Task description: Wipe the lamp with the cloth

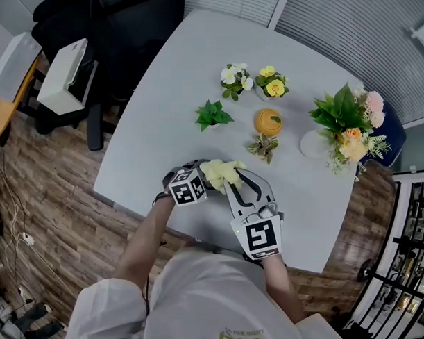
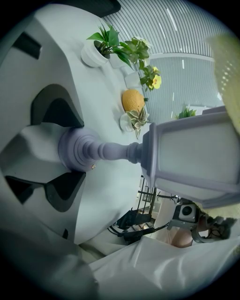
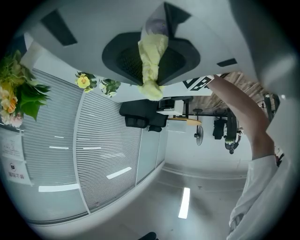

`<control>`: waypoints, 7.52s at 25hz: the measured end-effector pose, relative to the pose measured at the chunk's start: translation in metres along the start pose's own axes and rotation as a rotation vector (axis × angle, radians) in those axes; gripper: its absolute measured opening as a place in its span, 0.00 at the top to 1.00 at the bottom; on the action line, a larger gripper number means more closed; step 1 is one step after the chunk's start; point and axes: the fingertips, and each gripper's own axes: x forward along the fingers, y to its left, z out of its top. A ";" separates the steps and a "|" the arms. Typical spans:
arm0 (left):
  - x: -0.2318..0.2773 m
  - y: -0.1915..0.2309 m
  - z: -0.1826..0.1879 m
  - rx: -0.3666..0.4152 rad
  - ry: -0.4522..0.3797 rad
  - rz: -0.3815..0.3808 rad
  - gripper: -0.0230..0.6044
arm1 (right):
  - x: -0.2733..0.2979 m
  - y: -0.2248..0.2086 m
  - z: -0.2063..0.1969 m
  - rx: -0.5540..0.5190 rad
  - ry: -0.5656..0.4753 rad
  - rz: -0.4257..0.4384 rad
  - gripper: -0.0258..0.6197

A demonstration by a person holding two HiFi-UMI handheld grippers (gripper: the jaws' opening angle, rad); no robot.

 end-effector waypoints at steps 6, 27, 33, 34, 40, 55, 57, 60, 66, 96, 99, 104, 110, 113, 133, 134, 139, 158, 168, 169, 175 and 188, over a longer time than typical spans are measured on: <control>-0.001 0.001 0.000 0.002 0.000 0.001 0.48 | 0.010 -0.008 0.003 0.072 -0.028 0.002 0.80; 0.000 0.001 0.000 0.001 0.000 0.001 0.48 | 0.026 -0.036 -0.011 0.326 -0.064 0.007 0.80; 0.000 0.000 0.000 0.002 -0.001 0.000 0.48 | 0.029 -0.046 -0.022 0.377 -0.048 -0.002 0.80; 0.000 0.000 0.000 0.002 -0.001 0.000 0.48 | 0.030 -0.047 -0.023 0.387 -0.048 0.000 0.80; 0.000 0.000 0.000 0.002 -0.002 0.000 0.48 | 0.034 -0.054 -0.030 0.475 -0.061 0.019 0.80; 0.000 0.001 0.001 0.008 -0.006 -0.001 0.48 | 0.046 -0.067 -0.046 0.686 -0.119 0.128 0.81; 0.000 0.001 0.001 0.009 -0.007 -0.001 0.48 | 0.048 -0.068 -0.047 0.721 -0.137 0.158 0.81; 0.000 0.001 0.001 0.008 -0.006 -0.001 0.48 | 0.050 -0.070 -0.048 0.759 -0.159 0.183 0.80; 0.000 0.001 0.000 0.004 -0.004 -0.002 0.48 | 0.054 -0.074 -0.054 0.852 -0.196 0.219 0.81; 0.001 0.002 0.000 0.005 -0.004 0.001 0.48 | 0.062 -0.058 -0.098 1.041 -0.160 0.364 0.81; 0.001 0.002 0.000 0.004 -0.004 0.000 0.48 | 0.064 -0.055 -0.104 1.032 -0.125 0.358 0.81; 0.001 0.002 0.000 0.003 -0.002 -0.002 0.48 | 0.063 -0.054 -0.108 1.014 -0.097 0.352 0.81; 0.001 0.002 0.000 0.000 0.000 -0.003 0.48 | 0.061 -0.051 -0.113 0.983 -0.059 0.350 0.81; 0.001 0.001 0.000 -0.001 0.001 -0.005 0.48 | 0.061 -0.050 -0.116 0.991 -0.048 0.351 0.81; 0.002 0.001 0.000 -0.004 0.007 -0.008 0.48 | 0.035 -0.054 -0.100 1.021 -0.110 0.375 0.81; 0.002 0.001 -0.001 -0.005 0.008 -0.008 0.48 | 0.034 -0.054 -0.100 1.026 -0.113 0.376 0.81; 0.002 0.001 0.000 -0.005 0.007 -0.009 0.48 | 0.027 -0.054 -0.098 1.029 -0.116 0.374 0.81; 0.002 0.001 0.000 -0.007 0.009 -0.009 0.48 | 0.008 -0.044 -0.092 1.039 -0.133 0.429 0.81; 0.003 0.001 0.000 -0.010 0.009 -0.011 0.48 | 0.013 -0.040 -0.103 1.021 -0.082 0.409 0.81; 0.003 0.001 0.000 -0.010 0.009 -0.011 0.48 | 0.014 -0.039 -0.105 1.019 -0.074 0.405 0.81; 0.003 0.002 0.000 -0.010 0.010 -0.010 0.48 | 0.017 -0.039 -0.110 1.019 -0.059 0.401 0.81; 0.002 0.002 -0.001 -0.012 0.012 -0.010 0.48 | 0.014 -0.035 -0.110 1.007 -0.049 0.406 0.81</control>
